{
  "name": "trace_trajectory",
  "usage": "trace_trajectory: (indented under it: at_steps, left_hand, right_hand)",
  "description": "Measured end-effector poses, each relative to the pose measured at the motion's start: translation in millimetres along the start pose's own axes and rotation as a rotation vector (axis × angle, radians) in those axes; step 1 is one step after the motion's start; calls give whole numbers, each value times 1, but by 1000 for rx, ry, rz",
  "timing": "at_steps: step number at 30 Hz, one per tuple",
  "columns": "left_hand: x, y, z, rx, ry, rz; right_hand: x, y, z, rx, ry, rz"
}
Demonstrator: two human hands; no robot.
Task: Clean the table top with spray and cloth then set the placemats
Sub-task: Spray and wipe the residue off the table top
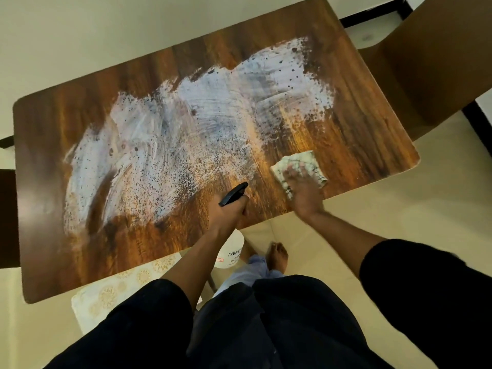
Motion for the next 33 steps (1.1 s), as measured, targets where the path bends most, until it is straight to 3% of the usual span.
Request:
trace_trajectory:
  at_steps: [5, 10, 17, 27, 30, 33]
  left_hand:
    - [-19, 16, 9, -26, -39, -19]
    - [-44, 19, 15, -72, -59, -17]
    - [-67, 36, -8, -117, -127, -21]
    - [-99, 61, -65, -65, -40, 27]
    - [-109, 71, -80, -42, 13, 50]
    - [-120, 80, -94, -45, 32, 58]
  right_hand:
    - [37, -90, -53, 102, -202, 310]
    - [20, -76, -49, 69, -234, 399]
    - [-53, -7, 0, -43, -105, 125]
    - [-183, 111, 98, -103, -34, -229]
    - [-183, 95, 100, -13, 33, -265]
    - [-164, 52, 74, -17, 1, -85]
Point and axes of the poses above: each hand's wrist, its own x-axis away from the middle knuckle, its own z-axis out of the back of the hand, y = z × x, the point moved 9 cm from there along -x, towards the middle knuckle, and after that the axes turned 15 degrees about -z, right-handed, at the moved point
